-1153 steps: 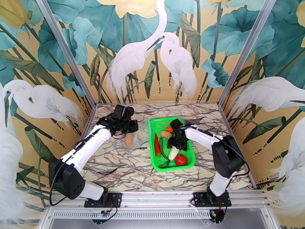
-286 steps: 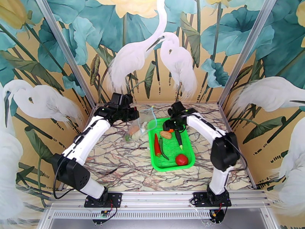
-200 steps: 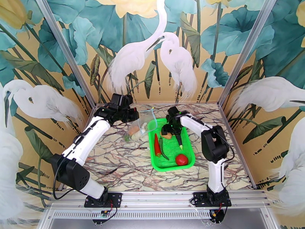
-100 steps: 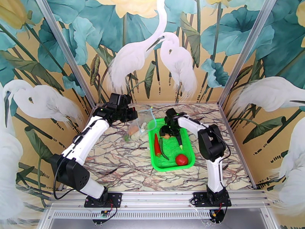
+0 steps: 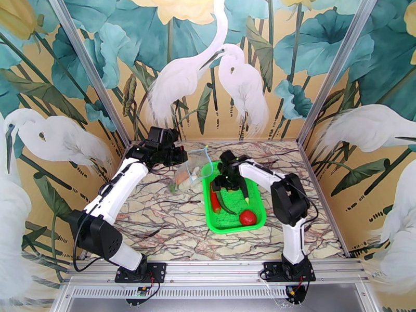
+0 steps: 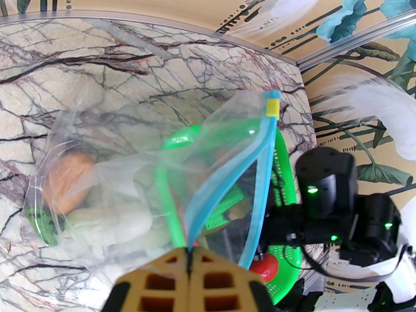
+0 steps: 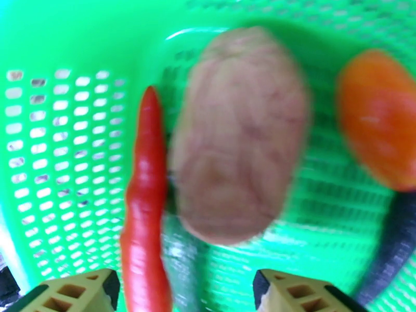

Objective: Place the food in the zip-top bag and seal the zipper

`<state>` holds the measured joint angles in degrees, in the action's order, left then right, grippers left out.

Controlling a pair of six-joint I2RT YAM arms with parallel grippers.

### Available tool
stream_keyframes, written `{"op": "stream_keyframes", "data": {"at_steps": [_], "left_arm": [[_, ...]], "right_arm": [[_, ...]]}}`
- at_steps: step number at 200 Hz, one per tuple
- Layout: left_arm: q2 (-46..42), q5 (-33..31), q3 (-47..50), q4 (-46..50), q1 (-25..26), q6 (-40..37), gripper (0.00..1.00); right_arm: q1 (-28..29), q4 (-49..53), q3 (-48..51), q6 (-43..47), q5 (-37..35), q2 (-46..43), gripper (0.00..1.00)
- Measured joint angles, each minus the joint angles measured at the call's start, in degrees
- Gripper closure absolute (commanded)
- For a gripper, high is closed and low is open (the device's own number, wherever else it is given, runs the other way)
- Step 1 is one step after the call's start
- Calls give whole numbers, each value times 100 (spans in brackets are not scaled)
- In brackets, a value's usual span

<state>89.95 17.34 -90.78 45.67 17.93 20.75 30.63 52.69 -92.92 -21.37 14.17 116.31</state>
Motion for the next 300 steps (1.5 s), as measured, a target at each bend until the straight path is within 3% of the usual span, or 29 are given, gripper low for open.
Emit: {"op": "stream_keyframes", "data": {"at_steps": [98, 131, 162, 186, 250, 300], "left_arm": [[-2, 42, 216, -52, -7, 4, 100], [-28, 42, 284, -74, -7, 9, 100], [-39, 42, 306, -116, -7, 22, 100], [-39, 42, 306, -149, -7, 22, 100], [-33, 66, 190, -168, -7, 24, 100], [92, 85, -223, -157, 4, 22, 100]], "right_arm": [[-33, 376, -1388, 42, -551, 1270, 27], [-31, 326, -1460, 35, -671, 1305, 40], [-31, 291, -1460, 48, -717, 1305, 62], [-31, 205, -1386, 31, -778, 1261, 70], [-153, -63, -122, 26, -1239, -157, 72], [-236, -151, -85, 61, -1624, -1792, 72]]}}
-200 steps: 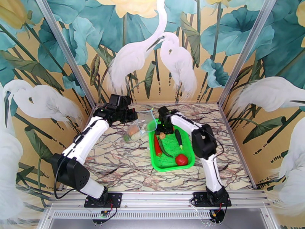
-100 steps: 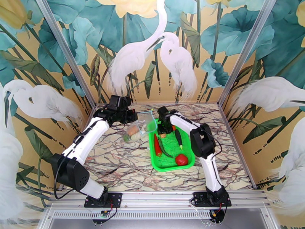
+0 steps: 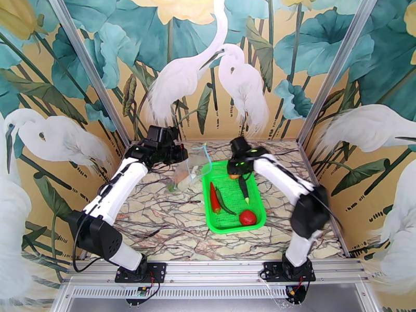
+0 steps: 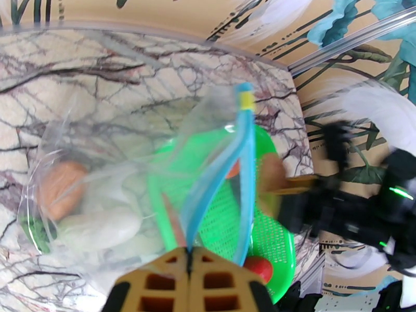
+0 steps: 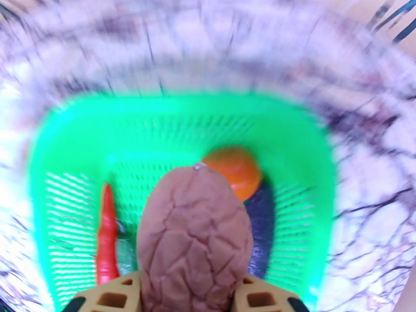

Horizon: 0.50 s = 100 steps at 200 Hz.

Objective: Place the food in the zip-top bag and seal the zipper

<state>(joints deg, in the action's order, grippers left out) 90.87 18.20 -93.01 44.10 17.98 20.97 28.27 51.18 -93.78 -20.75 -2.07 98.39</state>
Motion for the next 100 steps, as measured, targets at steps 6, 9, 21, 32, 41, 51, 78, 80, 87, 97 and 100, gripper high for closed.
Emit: {"op": "stream_keyframes", "data": {"at_steps": [6, 9, 21, 32, 41, 51, 78, 80, 87, 97, 100], "left_arm": [[46, 0, -61, 7, 4, -2, 100], [72, 0, -87, 7, 9, -2, 100], [168, -2, -190, 17, 26, -4, 100], [232, -2, -251, 35, 46, -4, 100], [284, -2, -306, 55, 76, -4, 100], [330, -2, -361, 61, 98, -7, 100], [442, 0, -531, 74, 146, -22, 100], [446, 2, -538, 76, 151, -22, 100], [476, 2, -573, 76, 155, -22, 100], [520, 15, -619, 76, 166, -22, 100], [529, 20, -634, 76, 166, -22, 100]], "right_arm": [[0, -4, -57, 0, 35, -122, 72], [0, -7, -101, -2, 66, -188, 72], [11, -61, -243, -7, 181, -343, 72], [57, -144, -361, -22, 313, -426, 72], [120, -219, -450, -44, 439, -446, 72], [234, -310, -531, -68, 592, -442, 71], [584, -544, -743, -203, 960, -323, 71], [608, -557, -772, -205, 975, -302, 71], [682, -599, -872, -229, 1027, -208, 70], [791, -651, -1029, -260, 1099, -35, 70], [815, -667, -1073, -271, 1110, 13, 70]]}}
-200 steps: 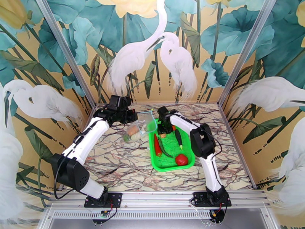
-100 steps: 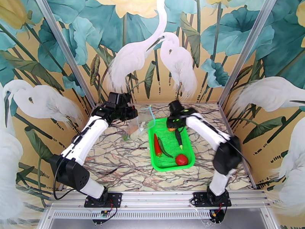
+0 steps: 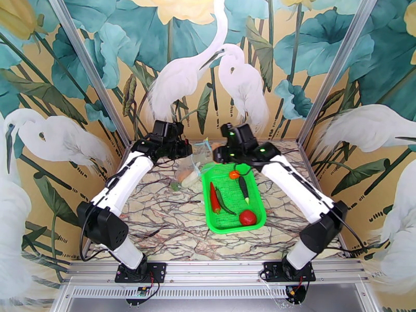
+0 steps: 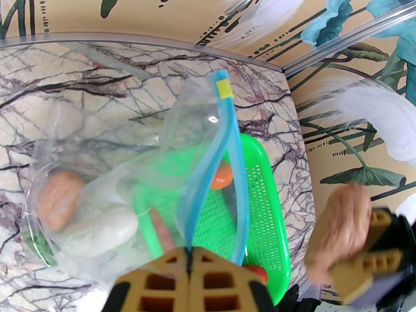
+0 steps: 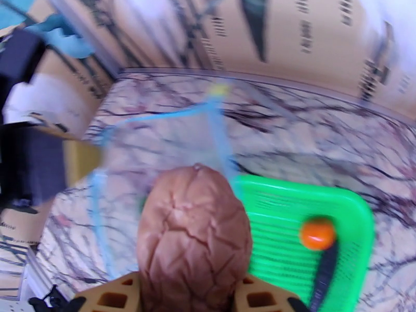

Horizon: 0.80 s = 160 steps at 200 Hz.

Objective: Place the food in the zip-top bag and seal the zipper

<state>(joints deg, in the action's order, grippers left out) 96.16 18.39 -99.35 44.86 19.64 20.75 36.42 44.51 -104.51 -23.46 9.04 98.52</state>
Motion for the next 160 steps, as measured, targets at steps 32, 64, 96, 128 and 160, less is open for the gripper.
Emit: {"op": "stream_keyframes", "data": {"at_steps": [32, 64, 96, 128, 160], "left_arm": [[68, 26, -70, 0, 4, -2, 100], [68, 55, -70, 0, 15, -2, 100], [68, 127, -70, 0, 26, -2, 100], [68, 151, -70, -2, 26, -2, 100], [68, 153, -70, -2, 26, -2, 100]], "right_arm": [[133, -103, -269, -72, 24, 586, 68], [133, -59, -560, -76, 26, 1176, 61], [133, 7, -748, -111, 105, 1502, 43], [133, 76, -804, -138, 151, 1517, 35], [90, 116, -848, -129, 151, 1506, 33]]}}
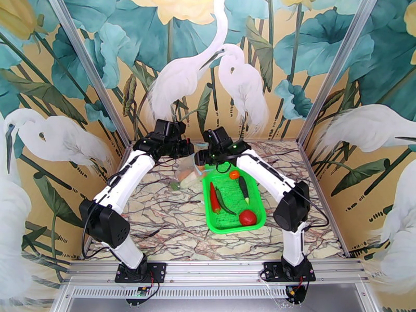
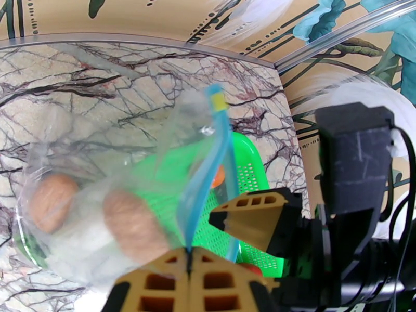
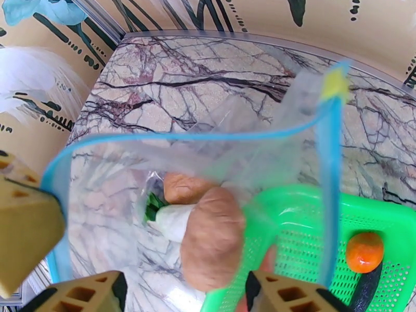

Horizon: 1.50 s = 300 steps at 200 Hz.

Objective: Place the food in the zip-top bag and seal the zipper

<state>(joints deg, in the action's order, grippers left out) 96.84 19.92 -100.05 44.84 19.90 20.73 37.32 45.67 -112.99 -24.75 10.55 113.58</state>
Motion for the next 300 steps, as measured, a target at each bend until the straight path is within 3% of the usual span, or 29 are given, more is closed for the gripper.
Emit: {"op": "stream_keyframes", "data": {"at_steps": [21, 62, 87, 117, 148, 191, 300], "left_arm": [[0, 0, -2, 0, 0, -26, 100], [0, -4, -61, 2, 0, -129, 100], [0, -7, -63, 7, 0, -195, 100], [4, -4, -63, 66, 0, -251, 100], [4, -4, -63, 101, 0, -258, 100], [4, -4, -63, 98, 0, -245, 100], [4, -4, -63, 107, 0, -234, 100]], "right_arm": [[-96, 151, 2, 59, -28, -83, 36], [-531, 1036, 354, 393, -461, -909, 33], [-623, 1687, 1150, 575, -824, -1576, 27], [-577, 2098, 2463, 658, -756, -1996, 30], [-511, 1919, 3230, 533, -382, -1996, 49], [-501, 1108, 3545, 424, 138, -1716, 57], [-282, 245, 3241, 402, 619, -85, 62]]}}
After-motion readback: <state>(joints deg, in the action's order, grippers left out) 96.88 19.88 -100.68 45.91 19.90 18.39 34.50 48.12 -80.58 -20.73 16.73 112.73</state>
